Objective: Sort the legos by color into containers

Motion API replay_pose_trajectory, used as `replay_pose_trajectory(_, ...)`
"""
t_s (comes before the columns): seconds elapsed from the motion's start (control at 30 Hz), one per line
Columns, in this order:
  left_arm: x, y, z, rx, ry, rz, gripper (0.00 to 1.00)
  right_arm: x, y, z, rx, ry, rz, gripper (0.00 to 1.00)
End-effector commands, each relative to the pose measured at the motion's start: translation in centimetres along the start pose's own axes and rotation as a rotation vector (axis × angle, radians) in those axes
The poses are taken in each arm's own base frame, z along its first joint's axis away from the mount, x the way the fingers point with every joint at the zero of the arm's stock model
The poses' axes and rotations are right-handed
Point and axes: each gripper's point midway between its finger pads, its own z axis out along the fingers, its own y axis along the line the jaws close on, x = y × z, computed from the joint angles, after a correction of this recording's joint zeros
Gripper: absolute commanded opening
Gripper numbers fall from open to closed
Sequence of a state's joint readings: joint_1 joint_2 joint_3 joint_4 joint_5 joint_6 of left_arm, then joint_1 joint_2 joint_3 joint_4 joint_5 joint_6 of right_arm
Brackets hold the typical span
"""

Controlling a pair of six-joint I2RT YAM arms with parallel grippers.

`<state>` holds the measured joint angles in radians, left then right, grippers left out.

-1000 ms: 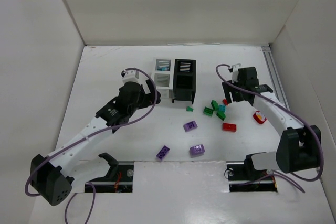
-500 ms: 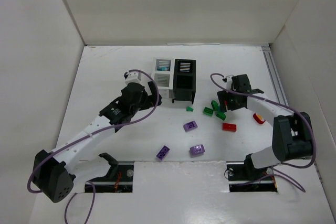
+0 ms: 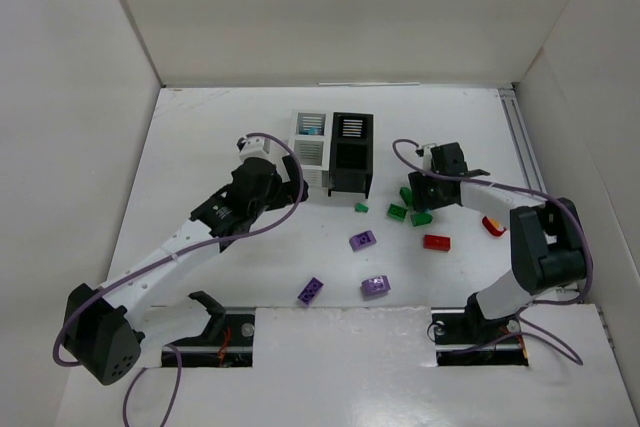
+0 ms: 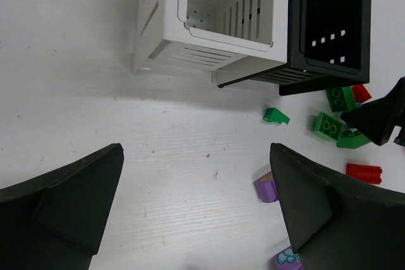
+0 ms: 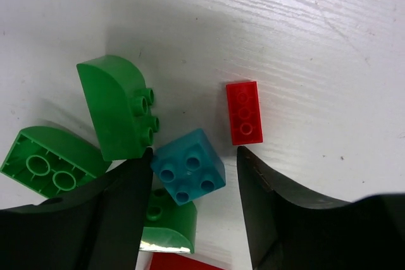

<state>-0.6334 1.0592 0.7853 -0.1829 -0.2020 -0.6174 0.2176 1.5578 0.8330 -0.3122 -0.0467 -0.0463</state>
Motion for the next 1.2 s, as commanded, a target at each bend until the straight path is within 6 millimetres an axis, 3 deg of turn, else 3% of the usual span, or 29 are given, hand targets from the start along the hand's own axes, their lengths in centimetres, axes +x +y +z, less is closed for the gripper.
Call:
replay_pose_trajectory(0.0,-0.6,-0.4,-0.3,0.018,-0.026,0.009,1.00,-2.0,-0.1,0.0,0.020,-0.075,0.041,0.60)
replay_pose_trajectory(0.17,-1.0,-0.6,-0.7,0.024,-0.034,0.007,1.00,-2.6,-0.1,-0.2,0.020,-0.098,0.040,0.34)
replay_pose_trajectory(0.33,-1.4,-0.5,-1.3,0.031,-0.058,0.001,1.00,-3.9,0.2,-2.2,0.017,-0.151,-0.003,0.27)
replay_pose_trajectory(0.47,-1.6,-0.6,-1.5,0.036,-0.064,-0.002,1.00,-7.0,1.5,-5.4,-0.006,-0.252,-0.090,0.26)
replay_pose_trajectory(0.6,-1.2,-0.2,-1.6,0.036,-0.063,-0.001,1.00,-12.3,6.3,-9.1,-0.096,-0.409,-0.253,0.26)
replay_pose_trajectory(0.63,-1.4,-0.4,-1.6,0.041,-0.070,-0.004,1.00,-14.7,9.1,-10.0,-0.143,-0.467,-0.319,0.26)
replay_pose_trajectory(0.73,-1.0,-0.1,-1.5,0.036,-0.063,-0.001,1.00,-18.0,14.1,-11.0,-0.235,-0.536,-0.410,0.26)
replay_pose_trajectory(0.77,-0.9,-0.3,-1.5,0.044,-0.057,-0.001,1.00,-20.3,15.6,-10.9,-0.257,-0.563,-0.422,0.26)
replay_pose_trajectory(0.87,-0.6,0.2,-1.5,0.024,-0.046,0.004,1.00,-24.0,19.5,-10.2,-0.323,-0.599,-0.468,0.26)
replay_pose_trajectory(1.0,-0.4,0.4,-1.6,0.018,-0.039,0.006,1.00,-27.6,23.0,-8.4,-0.358,-0.633,-0.505,0.27)
replay_pose_trajectory(1.17,0.1,0.2,-1.2,0.033,-0.024,0.027,1.00,-30.5,25.3,-6.4,-0.386,-0.645,-0.517,0.31)
